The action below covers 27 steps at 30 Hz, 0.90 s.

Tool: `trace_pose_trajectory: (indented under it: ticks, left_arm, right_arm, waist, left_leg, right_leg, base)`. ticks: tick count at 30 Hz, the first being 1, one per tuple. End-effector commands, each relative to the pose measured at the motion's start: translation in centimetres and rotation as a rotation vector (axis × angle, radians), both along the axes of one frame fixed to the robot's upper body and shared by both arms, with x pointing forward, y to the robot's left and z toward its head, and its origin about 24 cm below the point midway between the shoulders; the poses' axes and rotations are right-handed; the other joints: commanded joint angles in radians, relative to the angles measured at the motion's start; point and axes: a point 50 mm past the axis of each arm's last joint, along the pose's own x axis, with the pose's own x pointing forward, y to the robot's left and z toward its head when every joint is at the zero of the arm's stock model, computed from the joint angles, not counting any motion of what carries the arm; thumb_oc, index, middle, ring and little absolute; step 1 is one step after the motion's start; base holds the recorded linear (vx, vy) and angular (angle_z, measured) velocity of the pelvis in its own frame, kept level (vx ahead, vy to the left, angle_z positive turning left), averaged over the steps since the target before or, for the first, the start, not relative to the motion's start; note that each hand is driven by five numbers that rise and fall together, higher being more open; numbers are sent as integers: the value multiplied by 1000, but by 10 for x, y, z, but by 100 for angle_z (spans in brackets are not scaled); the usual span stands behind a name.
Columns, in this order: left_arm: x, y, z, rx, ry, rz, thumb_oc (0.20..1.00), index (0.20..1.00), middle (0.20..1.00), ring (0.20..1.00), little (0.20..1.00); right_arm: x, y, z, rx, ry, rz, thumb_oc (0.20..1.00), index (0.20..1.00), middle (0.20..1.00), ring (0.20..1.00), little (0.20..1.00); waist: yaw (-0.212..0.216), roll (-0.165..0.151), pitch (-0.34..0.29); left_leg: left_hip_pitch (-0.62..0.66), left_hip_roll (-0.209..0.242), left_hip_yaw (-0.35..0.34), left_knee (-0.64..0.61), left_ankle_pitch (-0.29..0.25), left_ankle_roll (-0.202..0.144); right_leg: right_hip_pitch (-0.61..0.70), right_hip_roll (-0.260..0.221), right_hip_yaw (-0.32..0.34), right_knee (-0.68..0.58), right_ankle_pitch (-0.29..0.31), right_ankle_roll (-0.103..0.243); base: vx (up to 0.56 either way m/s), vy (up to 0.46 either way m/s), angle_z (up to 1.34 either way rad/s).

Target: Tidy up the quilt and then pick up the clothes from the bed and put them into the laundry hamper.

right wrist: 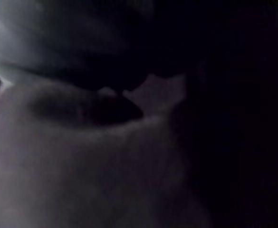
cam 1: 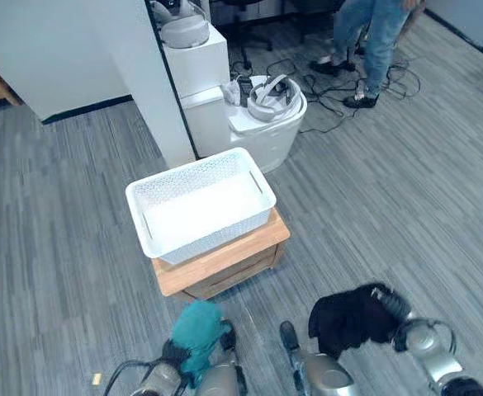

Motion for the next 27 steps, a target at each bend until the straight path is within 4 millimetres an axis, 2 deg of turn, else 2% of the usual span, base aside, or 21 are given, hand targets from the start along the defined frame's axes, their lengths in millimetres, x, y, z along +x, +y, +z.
trace_pose_trajectory:
  ticks: [1, 2, 3, 4, 5, 6, 7, 8, 9, 10, 11, 12, 13, 17, 18, 19, 21, 22, 23, 25, 27]
  left_arm:
    - [-14, 19, 2, 67, 35, -12, 200, 200, 200, 200, 200]
    - [-16, 16, 1, 57, 39, -14, 200, 200, 200, 200, 200]
    - [-17, 15, 0, 53, 37, -19, 200, 200, 200, 200, 200]
    - [-16, 14, 0, 52, 36, -20, 200, 200, 200, 200, 200]
    - [-14, 12, 0, 51, 32, -31, 200, 200, 200, 200, 200]
    - [4, 2, 2, 34, -14, -76, 200, 200, 200, 200, 200]
    - [4, 1, 2, 33, -14, -76, 200, 200, 200, 200, 200]
    - [21, -7, 7, 8, -73, -102, 200, 200, 200, 200, 200]
    - [28, -11, 9, 2, -98, -114, 200, 200, 200, 200, 200]
    - [28, -11, 9, 2, -99, -114, 200, 200, 200, 200, 200]
    - [37, -18, 11, -9, -124, -147, 200, 200, 200, 200, 200]
    - [39, -22, 11, -20, -133, -171, 200, 200, 200, 200, 200]
    - [44, -28, 14, -32, -157, -215, 200, 200, 200, 200, 200]
    - [44, -21, 16, -11, -167, -214, 200, 200, 200, 200, 200]
    - [42, -18, 16, -2, -162, -207, 200, 200, 200, 200, 200]
    - [43, -14, 17, 11, -164, -208, 200, 200, 200, 200, 200]
    - [46, -11, 18, 16, -163, -207, 200, 200, 200, 200, 200]
    - [46, -11, 18, 16, -163, -207, 200, 200, 200, 200, 200]
    - [44, -4, 19, 34, -152, -198, 200, 200, 200, 200, 200]
    - [41, -6, 17, 30, -149, -211, 200, 200, 200, 200, 200]
    - [41, -6, 18, 25, -159, -194, 200, 200, 200, 200, 200]
  right_arm:
    - [30, -9, 68, -137, -283, 97, 200, 200, 200, 200, 200]
    - [37, -9, 89, -165, -352, 135, 200, 200, 200, 200, 200]
    - [41, -9, 101, -182, -398, 148, 200, 200, 200, 200, 200]
    - [41, -9, 102, -182, -398, 148, 200, 200, 200, 200, 200]
    - [47, -6, 117, -192, -455, 172, 200, 200, 200, 200, 200]
    - [54, -8, 156, -250, -592, 201, 200, 200, 200, 200, 200]
    - [54, -8, 157, -252, -592, 201, 200, 200, 200, 200, 200]
    - [59, -10, 179, -294, -653, 211, 200, 200, 200, 200, 200]
    - [62, -10, 189, -321, -676, 224, 200, 200, 200, 200, 200]
    - [62, -10, 189, -321, -676, 224, 200, 200, 200, 200, 200]
    - [68, -3, 208, -346, -727, 264, 200, 200, 200, 200, 200]
    - [71, 0, 218, -367, -754, 283, 200, 200, 200, 200, 200]
    - [75, 7, 231, -395, -789, 322, 200, 200, 200, 200, 200]
    - [96, 39, 260, -409, -870, 412, 200, 200, 200, 200, 200]
    - [102, 45, 267, -421, -883, 423, 200, 200, 200, 200, 200]
    - [108, 49, 276, -441, -897, 424, 200, 200, 200, 200, 200]
    - [112, 52, 295, -477, -930, 425, 200, 200, 200, 200, 200]
    - [112, 52, 295, -477, -930, 426, 200, 200, 200, 200, 200]
    - [116, 53, 308, -500, -955, 411, 200, 200, 200, 200, 200]
    - [123, 61, 308, -501, -949, 417, 200, 200, 200, 200, 200]
    - [124, 65, 318, -524, -967, 429, 200, 200, 200, 200, 200]
  waist:
    - [10, 7, -45]
    - [10, 13, -44]
    - [13, 15, -43]
    - [12, 16, -43]
    - [13, 19, -40]
    - [-4, 22, -45]
    - [-7, 24, -44]
    - [-23, 33, -46]
    - [-26, 38, -39]
    - [-27, 38, -38]
    - [-31, 46, -44]
    - [-30, 50, -52]
    - [-31, 50, -55]
    - [-9, 26, -16]
    - [-2, 22, -7]
    - [5, 18, 1]
    - [-1, 15, 7]
    - [-1, 15, 7]
    - [19, 10, 8]
    - [35, 6, -1]
    - [39, 14, -6]
  left_leg:
    - [81, -28, 15, -4, -125, -21]
    - [81, -22, 11, -4, -125, -24]
    - [81, -20, 9, -4, -125, -25]
    - [81, -19, 7, -4, -125, -26]
    - [79, -15, 7, -4, -123, -32]
    - [71, 15, 70, -4, -123, -52]
    - [71, 15, 66, -4, -123, -53]
    - [67, 62, 190, -4, -87, -61]
    - [64, 74, 212, 6, -74, -68]
    - [65, 74, 212, 6, -74, -68]
    - [60, 86, 239, 8, -64, -70]
    - [64, 84, 241, 5, -68, -66]
    - [68, 73, 239, 3, -75, -55]
    - [102, 56, 247, -4, -95, -37]
    - [108, 55, 247, -4, -100, -35]
    - [112, 47, 232, -4, -112, -37]
    - [102, 32, 190, -4, -117, -43]
    - [102, 32, 190, -4, -117, -43]
    - [106, 15, 156, -4, -129, -46]
    - [98, 2, 145, -4, -127, -45]
    - [88, 4, 139, -4, -121, -47]
  right_leg:
    - [-107, -52, 8, 82, -93, 144]
    - [-102, -48, 2, 80, -95, 140]
    - [-101, -48, -5, 75, -96, 137]
    - [-100, -48, -7, 75, -96, 137]
    - [-96, -50, -22, 67, -96, 133]
    - [-73, -76, -94, 32, -101, 135]
    - [-71, -77, -98, 31, -102, 135]
    - [-58, -97, -156, 33, -110, 141]
    - [-46, -101, -170, 38, -117, 143]
    - [-45, -101, -171, 38, -118, 143]
    - [-39, -115, -202, 49, -125, 146]
    - [-42, -119, -213, 68, -135, 149]
    - [-63, -130, -219, 142, -153, 154]
    - [-167, -153, -207, 361, -96, 203]
    - [-187, -151, -193, 395, -95, 206]
    - [-203, -127, -165, 360, -120, 189]
    - [-202, -91, -100, 212, -117, 168]
    - [-202, -91, -100, 211, -116, 168]
    - [-193, -104, -84, 107, -99, 164]
    - [-167, -124, -99, 61, -68, 168]
    - [-161, -121, -101, 45, -54, 168]
  base:
    - [149, -117, 43]
    - [169, -134, 44]
    - [66, -55, 32]
    - [60, -46, 18]
    - [79, -78, 11]
    - [82, -78, 20]
    - [57, -8, 54]
    - [20, 75, 127]
    - [16, 76, 146]
    - [4, 133, 143]
    - [16, 168, 93]
    - [57, 288, 83]
    - [58, 224, 54]
    - [-3, 140, 13]
    - [64, 61, 1]
    - [114, 16, 14]
    - [117, -32, 38]
    - [114, -52, 76]
    - [92, -50, 72]
    - [88, -102, 76]
    - [71, -108, 71]
